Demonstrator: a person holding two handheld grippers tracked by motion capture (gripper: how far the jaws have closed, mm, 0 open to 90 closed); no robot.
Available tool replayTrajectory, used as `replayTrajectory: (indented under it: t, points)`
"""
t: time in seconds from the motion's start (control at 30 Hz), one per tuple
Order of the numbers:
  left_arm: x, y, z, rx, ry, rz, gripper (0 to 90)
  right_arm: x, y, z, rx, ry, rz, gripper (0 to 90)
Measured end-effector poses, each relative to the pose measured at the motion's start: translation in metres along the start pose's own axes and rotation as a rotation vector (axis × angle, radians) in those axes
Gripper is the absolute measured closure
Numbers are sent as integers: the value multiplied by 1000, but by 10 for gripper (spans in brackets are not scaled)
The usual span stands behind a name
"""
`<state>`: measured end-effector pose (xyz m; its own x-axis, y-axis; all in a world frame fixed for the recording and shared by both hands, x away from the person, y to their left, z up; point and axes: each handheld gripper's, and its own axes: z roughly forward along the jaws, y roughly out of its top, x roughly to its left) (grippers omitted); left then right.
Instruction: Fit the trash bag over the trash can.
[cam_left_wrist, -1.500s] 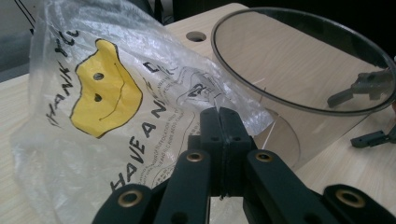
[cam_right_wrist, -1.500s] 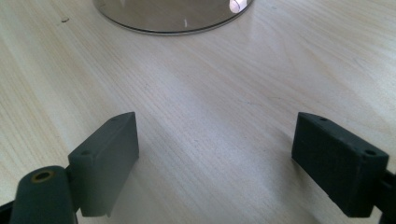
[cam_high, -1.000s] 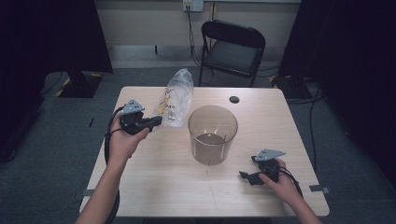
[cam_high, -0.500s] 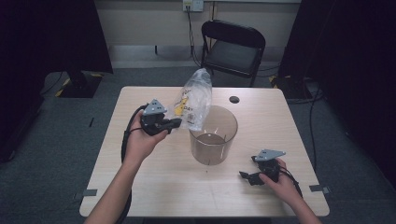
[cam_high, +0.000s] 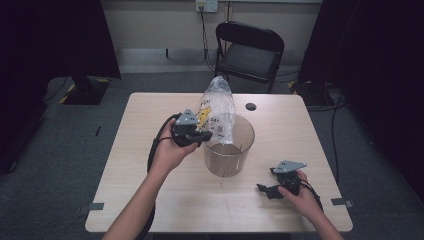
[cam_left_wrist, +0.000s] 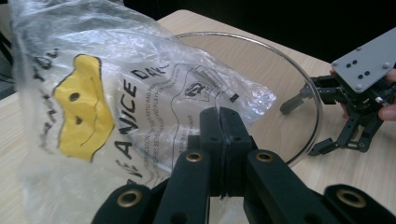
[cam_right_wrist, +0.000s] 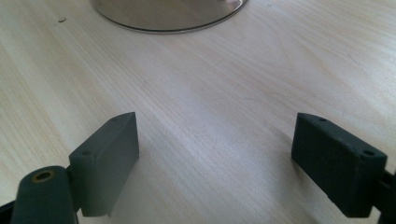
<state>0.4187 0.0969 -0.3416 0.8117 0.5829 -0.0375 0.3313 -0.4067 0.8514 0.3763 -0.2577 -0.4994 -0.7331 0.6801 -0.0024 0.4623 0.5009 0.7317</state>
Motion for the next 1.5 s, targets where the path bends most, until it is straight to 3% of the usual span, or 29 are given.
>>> replayTrajectory:
  t: [0.2, 0.37, 0.5, 0.57, 0.83, 1.1, 1.5]
  points:
    - [-1, 7, 6, -2, -17, 16, 896, -5, 1, -8, 5, 0, -9, 150]
    - [-5, 19, 10, -8, -31, 56, 896, -6, 13, -22, -84, 4, 29, 148]
    - [-10, 28, 21, 16, -51, 74, 896, -6, 22, -33, -144, 15, 56, 149]
    - [-13, 30, 29, 45, -57, 93, 896, -5, 29, -39, -156, 20, 45, 149]
    - [-21, 29, 55, 89, -102, 67, 896, -3, 47, -52, -214, 58, 23, 148]
    - [-20, 23, 62, 106, -126, 22, 893, -1, 69, -61, -241, 81, 12, 148]
    - [-21, 20, 62, 129, -160, 23, 884, 0, 122, -66, -309, 77, 45, 164]
